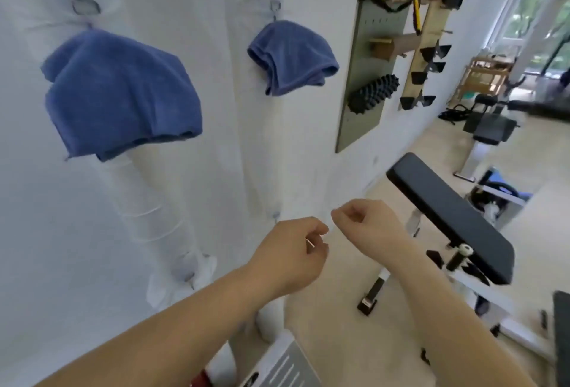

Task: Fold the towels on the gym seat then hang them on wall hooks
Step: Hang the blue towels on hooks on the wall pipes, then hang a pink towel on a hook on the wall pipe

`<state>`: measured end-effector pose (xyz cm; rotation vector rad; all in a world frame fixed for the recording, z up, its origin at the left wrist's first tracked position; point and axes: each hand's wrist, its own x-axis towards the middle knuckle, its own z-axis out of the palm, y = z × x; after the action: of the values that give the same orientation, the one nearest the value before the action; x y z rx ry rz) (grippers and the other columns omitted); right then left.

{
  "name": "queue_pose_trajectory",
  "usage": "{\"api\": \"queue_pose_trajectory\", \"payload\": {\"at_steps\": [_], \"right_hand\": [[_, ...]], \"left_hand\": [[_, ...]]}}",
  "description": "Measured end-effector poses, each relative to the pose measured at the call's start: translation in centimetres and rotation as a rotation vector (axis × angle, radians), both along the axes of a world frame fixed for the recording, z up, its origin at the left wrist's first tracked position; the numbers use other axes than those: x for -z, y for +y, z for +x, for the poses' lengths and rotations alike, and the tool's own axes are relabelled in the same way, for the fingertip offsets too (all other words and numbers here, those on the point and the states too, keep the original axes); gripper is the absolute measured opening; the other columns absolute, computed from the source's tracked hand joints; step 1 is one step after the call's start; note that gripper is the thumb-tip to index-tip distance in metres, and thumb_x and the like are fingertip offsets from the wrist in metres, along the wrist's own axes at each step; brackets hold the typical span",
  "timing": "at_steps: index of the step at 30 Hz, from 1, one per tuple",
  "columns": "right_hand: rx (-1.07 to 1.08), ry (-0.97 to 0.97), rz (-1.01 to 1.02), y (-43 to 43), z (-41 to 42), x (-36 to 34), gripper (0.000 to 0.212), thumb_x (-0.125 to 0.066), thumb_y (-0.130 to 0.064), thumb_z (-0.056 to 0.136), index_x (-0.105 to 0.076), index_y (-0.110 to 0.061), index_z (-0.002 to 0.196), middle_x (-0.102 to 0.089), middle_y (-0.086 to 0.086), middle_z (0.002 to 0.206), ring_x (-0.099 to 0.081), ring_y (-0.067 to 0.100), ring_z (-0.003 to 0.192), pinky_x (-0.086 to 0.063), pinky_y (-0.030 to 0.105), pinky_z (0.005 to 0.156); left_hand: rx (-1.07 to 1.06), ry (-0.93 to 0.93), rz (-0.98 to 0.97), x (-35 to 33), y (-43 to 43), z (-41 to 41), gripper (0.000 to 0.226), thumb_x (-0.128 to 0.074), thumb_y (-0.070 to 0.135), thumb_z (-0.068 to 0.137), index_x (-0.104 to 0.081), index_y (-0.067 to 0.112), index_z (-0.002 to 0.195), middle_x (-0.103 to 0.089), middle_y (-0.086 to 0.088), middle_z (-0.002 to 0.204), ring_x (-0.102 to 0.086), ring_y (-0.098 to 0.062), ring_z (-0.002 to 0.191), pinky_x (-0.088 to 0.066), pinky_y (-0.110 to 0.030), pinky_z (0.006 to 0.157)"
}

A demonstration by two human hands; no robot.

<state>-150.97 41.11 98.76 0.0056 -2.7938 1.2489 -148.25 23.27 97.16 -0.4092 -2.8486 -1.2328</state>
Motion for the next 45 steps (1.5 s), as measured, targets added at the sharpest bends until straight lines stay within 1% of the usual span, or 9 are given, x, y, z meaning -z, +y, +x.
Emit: {"api": "queue_pose_trajectory", "payload": {"at_steps": [7, 13, 20, 24, 27, 31, 35, 40, 45], "right_hand": [[0.267, -0.351, -0.024, 0.6, 15.8, 14.2, 0.022, -0.062, -0.041, 0.095, -0.072, -0.023, 0.09, -0.072, -0.003, 0.083, -0.067, 0.016, 0.079, -0.053, 0.032, 0.072], [0.543, -0.443, -0.198, -0.9, 31.4, 20.0, 0.019, -0.059, -0.034, 0.098, -0.072, -0.021, 0.095, -0.072, -0.002, 0.084, -0.068, 0.014, 0.078, -0.055, 0.029, 0.069], [0.85, -0.442, -0.178, 1.9, 47.5, 23.6, 0.031, -0.055, -0.024, 0.097, -0.055, -0.01, 0.069, -0.052, 0.008, 0.061, -0.048, 0.012, 0.057, -0.044, 0.031, 0.058], [1.039, -0.488, -0.185, 5.0, 55.2, 26.9, 0.026, -0.052, -0.033, 0.097, -0.063, -0.02, 0.078, -0.061, 0.0, 0.069, -0.058, 0.018, 0.065, -0.046, 0.031, 0.063], [1.143, -0.529, -0.111, 8.3, 60.2, 29.4, 0.042, -0.041, -0.054, 0.092, -0.069, -0.022, 0.088, -0.066, 0.003, 0.087, -0.061, 0.018, 0.075, -0.051, 0.03, 0.067], [1.217, -0.613, -0.114, 13.3, 64.3, 32.6, 0.041, -0.054, -0.039, 0.099, -0.06, -0.014, 0.131, -0.058, 0.014, 0.125, -0.061, 0.036, 0.111, -0.049, 0.043, 0.097], [1.088, -0.721, -0.317, 16.2, 66.5, 35.5, 0.048, -0.056, -0.04, 0.099, -0.047, -0.013, 0.139, -0.061, 0.007, 0.127, -0.061, 0.033, 0.114, -0.05, 0.04, 0.095], [1.143, -0.704, -0.185, 16.7, 67.5, 36.8, 0.035, -0.064, -0.051, 0.09, -0.052, -0.019, 0.08, -0.057, 0.004, 0.085, -0.057, 0.023, 0.077, -0.055, 0.042, 0.073], [1.294, -0.612, -0.273, 15.9, 67.8, 36.7, 0.038, -0.069, -0.054, 0.084, -0.058, -0.019, 0.093, -0.06, 0.0, 0.094, -0.061, 0.017, 0.083, -0.051, 0.035, 0.071]], "left_hand": [[0.217, -0.273, -0.085, 12.2, -0.1, 9.5, 0.03, -0.064, 0.028, 0.096, -0.067, 0.026, 0.126, -0.072, 0.01, 0.113, -0.067, -0.005, 0.096, -0.053, -0.021, 0.091], [0.411, -0.49, -0.07, 19.0, 0.5, 20.7, 0.036, -0.062, 0.027, 0.098, -0.062, 0.025, 0.133, -0.065, 0.014, 0.105, -0.063, 0.0, 0.091, -0.052, -0.023, 0.088], [0.614, -0.679, -0.096, 22.0, 3.6, 33.0, 0.033, -0.059, 0.026, 0.1, -0.058, 0.035, 0.133, -0.062, 0.018, 0.109, -0.062, -0.001, 0.098, -0.051, -0.023, 0.089], [0.695, -0.73, -0.184, 23.8, 7.1, 38.4, 0.035, -0.06, 0.029, 0.099, -0.059, 0.035, 0.133, -0.063, 0.018, 0.116, -0.062, -0.001, 0.103, -0.052, -0.022, 0.092], [0.732, -0.768, -0.231, 24.7, 10.8, 42.4, 0.04, -0.062, 0.026, 0.099, -0.058, 0.028, 0.138, -0.062, 0.011, 0.124, -0.061, -0.003, 0.105, -0.044, -0.013, 0.085], [0.742, -0.795, -0.283, 26.6, 15.7, 46.7, 0.047, -0.061, 0.023, 0.099, -0.052, 0.021, 0.145, -0.056, 0.005, 0.136, -0.059, -0.008, 0.106, -0.042, -0.017, 0.093], [0.769, -0.809, -0.311, 28.1, 18.5, 49.4, 0.047, -0.061, 0.023, 0.098, -0.05, 0.028, 0.144, -0.052, 0.007, 0.133, -0.056, -0.013, 0.113, -0.047, -0.028, 0.1], [0.75, -0.805, -0.307, 28.6, 19.8, 50.5, 0.038, -0.061, 0.026, 0.098, -0.056, 0.034, 0.135, -0.057, 0.008, 0.13, -0.056, -0.002, 0.103, -0.048, -0.022, 0.088], [0.679, -0.873, -0.281, 29.6, 19.8, 51.5, 0.03, -0.062, 0.018, 0.098, -0.058, 0.03, 0.125, -0.059, 0.011, 0.116, -0.058, -0.006, 0.106, -0.049, -0.017, 0.087]]}}
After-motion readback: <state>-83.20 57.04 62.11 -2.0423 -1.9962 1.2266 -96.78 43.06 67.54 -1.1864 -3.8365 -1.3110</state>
